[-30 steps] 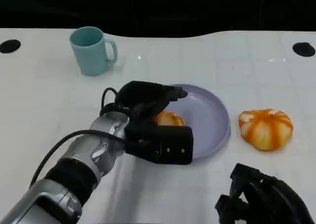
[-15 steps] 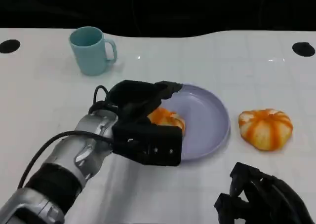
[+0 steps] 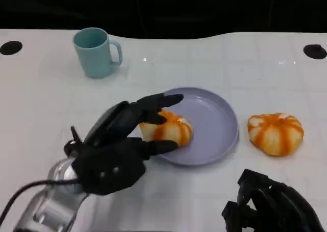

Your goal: Grasp the bread from the table and place it into the plate.

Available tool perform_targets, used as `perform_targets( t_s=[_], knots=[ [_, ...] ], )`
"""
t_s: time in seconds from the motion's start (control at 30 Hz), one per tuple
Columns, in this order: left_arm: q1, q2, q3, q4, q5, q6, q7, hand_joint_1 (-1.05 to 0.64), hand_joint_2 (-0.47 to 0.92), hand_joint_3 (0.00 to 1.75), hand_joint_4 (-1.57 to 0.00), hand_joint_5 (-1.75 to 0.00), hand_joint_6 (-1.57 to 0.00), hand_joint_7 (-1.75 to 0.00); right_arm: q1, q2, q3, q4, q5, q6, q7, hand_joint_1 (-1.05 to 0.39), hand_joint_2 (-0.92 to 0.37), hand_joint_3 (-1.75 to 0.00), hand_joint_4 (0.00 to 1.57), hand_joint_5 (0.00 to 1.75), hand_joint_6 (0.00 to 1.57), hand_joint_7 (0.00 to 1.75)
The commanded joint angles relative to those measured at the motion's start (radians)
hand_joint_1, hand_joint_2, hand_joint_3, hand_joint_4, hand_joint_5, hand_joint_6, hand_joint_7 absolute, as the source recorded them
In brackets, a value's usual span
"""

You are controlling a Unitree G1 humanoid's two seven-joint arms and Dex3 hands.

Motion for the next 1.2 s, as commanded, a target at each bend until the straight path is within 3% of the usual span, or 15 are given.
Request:
perform_targets(
  t_s=[0.03, 0.13, 0.3, 0.5, 0.83, 1.2],
  knots=[
    [0.074, -0.026, 0.043, -0.055, -0.118, -0.043, -0.055, -0.54, 0.92, 0.28, -0.47, -1.42, -0.59, -0.55, 0.008, -0.009, -0.006, -0.012, 0.006, 0.009, -0.007, -0.73, -0.92, -0.23, 0.89, 1.62, 0.78, 1.43],
    [0.124, -0.041, 0.061, -0.094, -0.187, -0.032, -0.097, -0.53, 0.92, 0.29, -0.45, -1.60, -0.45, -0.98, 0.008, -0.011, -0.006, -0.013, 0.006, 0.014, -0.010, -0.74, -0.92, -0.22, 0.90, 1.61, 0.79, 1.43],
    [0.231, -0.057, 0.083, -0.198, -0.300, 0.038, -0.162, -0.54, 0.92, 0.30, -0.43, -1.73, -0.37, -1.37, 0.012, -0.010, -0.001, -0.021, -0.002, 0.011, -0.015, -0.74, -0.92, -0.23, 0.91, 1.61, 0.79, 1.44],
    [0.334, -0.077, 0.109, -0.305, -0.468, 0.192, -0.233, -0.61, 0.92, 0.33, -0.48, -1.75, -0.33, -1.72, 0.016, -0.009, 0.001, -0.028, 0.001, 0.014, -0.018, -0.74, -0.92, -0.23, 0.91, 1.61, 0.78, 1.44],
    [0.463, -0.078, 0.147, -0.415, -0.653, 0.402, -0.339, -0.58, 0.92, 0.39, -0.73, -1.75, -0.46, -1.75, 0.020, -0.011, 0.003, -0.036, 0.001, 0.014, -0.019, -0.75, -0.92, -0.22, 0.91, 1.62, 0.78, 1.45],
    [0.531, -0.127, 0.152, -0.404, -0.717, 0.466, -0.408, -0.63, 0.92, 0.33, -0.84, -1.75, -0.57, -1.75, 0.021, -0.017, -0.004, -0.034, 0.007, 0.016, -0.012, -0.75, -0.92, -0.21, 0.89, 1.62, 0.78, 1.43]
  ],
)
